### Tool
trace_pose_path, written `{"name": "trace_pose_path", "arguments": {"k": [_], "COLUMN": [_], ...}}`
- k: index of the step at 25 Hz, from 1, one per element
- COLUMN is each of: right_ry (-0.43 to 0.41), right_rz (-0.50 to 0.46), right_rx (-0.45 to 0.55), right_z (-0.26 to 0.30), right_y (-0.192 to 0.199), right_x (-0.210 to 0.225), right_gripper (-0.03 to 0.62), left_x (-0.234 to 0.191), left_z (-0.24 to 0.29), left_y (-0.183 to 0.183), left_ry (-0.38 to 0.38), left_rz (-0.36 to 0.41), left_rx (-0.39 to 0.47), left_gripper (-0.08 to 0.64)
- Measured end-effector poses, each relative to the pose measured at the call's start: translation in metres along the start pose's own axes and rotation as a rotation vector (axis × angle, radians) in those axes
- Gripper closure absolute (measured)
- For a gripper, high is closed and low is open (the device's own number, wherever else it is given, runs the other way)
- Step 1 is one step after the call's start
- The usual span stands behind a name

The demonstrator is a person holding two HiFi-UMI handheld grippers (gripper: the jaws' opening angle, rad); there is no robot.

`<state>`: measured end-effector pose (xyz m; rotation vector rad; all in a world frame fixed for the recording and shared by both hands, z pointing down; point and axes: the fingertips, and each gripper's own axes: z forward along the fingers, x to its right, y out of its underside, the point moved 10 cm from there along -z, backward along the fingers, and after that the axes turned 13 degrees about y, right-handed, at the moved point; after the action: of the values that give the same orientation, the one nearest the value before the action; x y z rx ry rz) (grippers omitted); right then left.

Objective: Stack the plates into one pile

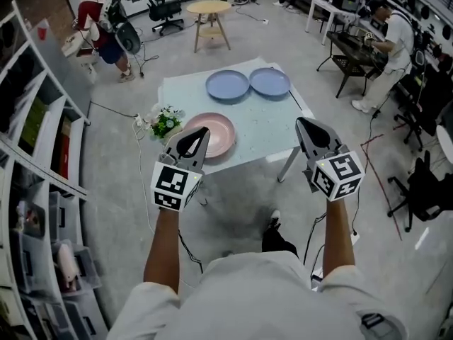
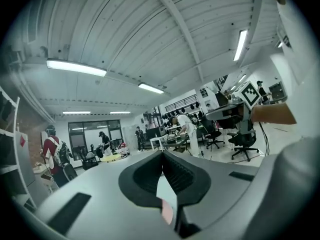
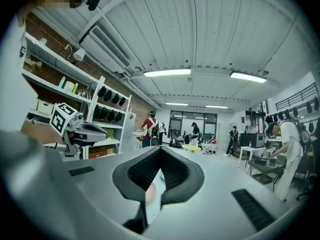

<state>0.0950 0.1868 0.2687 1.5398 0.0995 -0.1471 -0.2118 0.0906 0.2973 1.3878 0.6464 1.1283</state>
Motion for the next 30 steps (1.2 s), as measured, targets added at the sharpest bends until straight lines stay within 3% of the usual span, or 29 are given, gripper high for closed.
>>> {"name": "trace_pose_path", "arguments": {"k": [4, 11, 18, 26, 30], "right_ry": [-0.02, -0.075, -0.199, -0.315, -0.376], "right_rz": [-0.006, 0.015, -0.02, -0.013, -0.054], "right_rx": [-0.016, 0.015, 0.021, -0.008, -0.039], "right_z": [0.038, 0.126, 0.217, 0.312, 0.357], "right_y": [0.009, 0.026, 0.027, 0.044, 0.053], "right_x": [0.016, 0.09, 0.156, 0.202, 0.201], "right_gripper": [0.578, 0.58, 0.58, 0.578, 0.578], "left_x": [-0.021, -0.059, -0.1, -0.137, -0.156], "left_z": [0.028, 0.121, 0.202, 0.276, 0.293], "left_y": [0.003, 0.0, -0.011, -0.005, 0.004], "left_ry": [0.014, -0.068, -0.166, -0.253, -0.287], "left_rz": [-0.066, -0.007, -0.009, -0.044, -0.064], "left_rx": [0.02, -0.031, -0.079, -0.145, -0.175], "left_gripper": [0.541, 0.541, 0.541, 0.54, 0.54]}}
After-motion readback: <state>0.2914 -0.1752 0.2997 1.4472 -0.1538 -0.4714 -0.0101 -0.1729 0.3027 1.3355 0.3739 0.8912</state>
